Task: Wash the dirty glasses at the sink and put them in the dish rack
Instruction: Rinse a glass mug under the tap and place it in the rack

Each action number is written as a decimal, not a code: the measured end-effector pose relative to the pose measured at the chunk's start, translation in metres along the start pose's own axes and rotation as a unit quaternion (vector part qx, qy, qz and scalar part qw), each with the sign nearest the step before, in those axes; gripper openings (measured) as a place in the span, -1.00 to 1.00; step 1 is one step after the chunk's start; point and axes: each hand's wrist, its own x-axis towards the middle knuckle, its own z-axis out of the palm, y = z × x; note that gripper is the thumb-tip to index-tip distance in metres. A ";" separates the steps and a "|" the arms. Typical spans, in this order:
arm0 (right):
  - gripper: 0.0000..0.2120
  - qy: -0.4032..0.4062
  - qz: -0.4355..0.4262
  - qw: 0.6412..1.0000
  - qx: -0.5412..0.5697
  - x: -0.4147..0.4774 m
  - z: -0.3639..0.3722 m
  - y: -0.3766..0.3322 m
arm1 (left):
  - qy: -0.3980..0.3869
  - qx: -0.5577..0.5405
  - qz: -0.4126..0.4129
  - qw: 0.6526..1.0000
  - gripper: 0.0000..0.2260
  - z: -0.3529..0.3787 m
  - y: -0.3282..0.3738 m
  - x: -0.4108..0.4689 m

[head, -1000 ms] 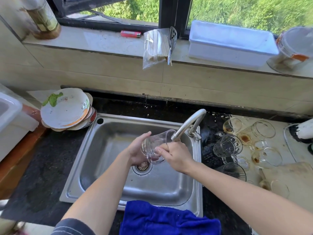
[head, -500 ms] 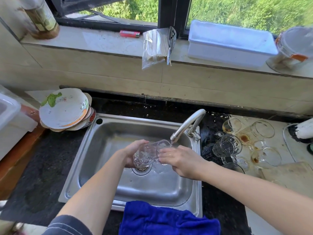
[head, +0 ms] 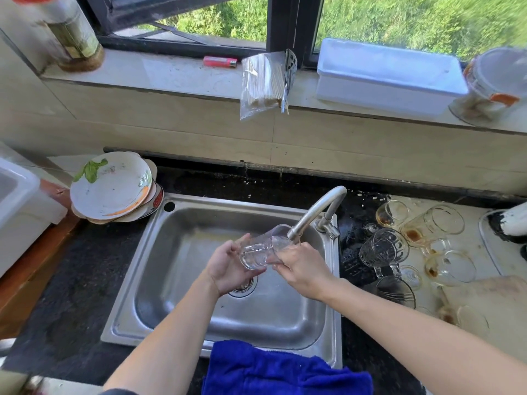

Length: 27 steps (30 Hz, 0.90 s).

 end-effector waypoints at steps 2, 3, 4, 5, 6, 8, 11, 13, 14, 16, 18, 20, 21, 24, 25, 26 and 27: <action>-0.76 0.002 0.023 1.000 0.000 0.001 0.003 -0.002 | -0.001 -0.048 0.019 0.999 -0.47 -0.002 -0.001 0.000; -0.78 0.011 0.034 0.999 0.010 0.002 0.004 -0.003 | -0.012 -0.070 0.021 0.997 -0.48 -0.004 -0.002 -0.003; -0.78 0.025 0.050 0.998 0.032 0.002 0.004 -0.005 | -0.034 -0.086 0.021 0.996 -0.50 -0.007 -0.004 -0.004; -0.79 0.041 0.070 0.995 0.060 0.002 0.003 -0.006 | -0.053 -0.081 0.020 0.995 -0.53 -0.006 -0.006 -0.007; -0.78 0.058 0.088 0.991 0.081 0.003 0.002 -0.008 | -0.056 -0.056 0.024 0.997 -0.55 -0.004 -0.007 -0.007; -0.76 0.072 0.101 0.989 0.083 0.004 0.002 -0.012 | -0.036 0.024 0.045 0.998 -0.61 0.009 -0.008 -0.005; -0.76 0.056 0.070 0.994 0.055 0.000 0.008 -0.020 | 0.051 0.113 0.073 0.990 -0.94 0.038 -0.001 -0.002; -0.87 0.061 -0.003 0.998 0.027 -0.011 0.004 -0.018 | 0.123 0.130 0.085 0.980 -0.96 0.046 0.002 -0.001; -0.88 0.059 -0.042 0.997 -0.001 -0.015 0.002 -0.015 | 0.147 0.141 0.088 0.975 -0.95 0.047 0.003 -0.001; -0.80 0.025 -0.081 0.994 -0.068 -0.010 -0.004 -0.005 | 0.157 0.193 0.087 0.965 -0.93 0.049 0.002 0.001; -0.76 0.000 -0.060 0.989 -0.136 0.005 -0.005 -0.003 | 0.163 0.258 0.076 0.949 -0.88 0.053 0.001 0.002; -0.73 -0.028 -0.057 0.986 -0.152 0.011 -0.006 -0.005 | 0.188 0.274 0.072 0.940 -0.86 0.053 0.007 0.003; -0.72 -0.034 -0.078 0.987 -0.137 0.009 -0.007 -0.004 | 0.200 0.271 0.069 0.939 -0.87 0.052 0.011 0.003; -0.71 -0.030 -0.134 0.987 -0.085 -0.001 -0.013 0.002 | 0.219 0.302 0.052 0.926 -0.90 0.049 0.021 -0.002; -0.76 -0.029 -0.133 0.985 -0.102 0.002 -0.014 0.000 | 0.216 0.315 0.041 0.923 -0.88 0.051 0.020 -0.002; -0.81 -0.011 -0.134 0.984 -0.120 0.006 -0.013 -0.003 | 0.211 0.327 0.026 0.921 -0.84 0.054 0.018 -0.003; -0.83 -0.003 -0.134 0.983 -0.129 0.009 -0.010 -0.006 | 0.204 0.336 0.013 0.920 -0.81 0.057 0.017 -0.003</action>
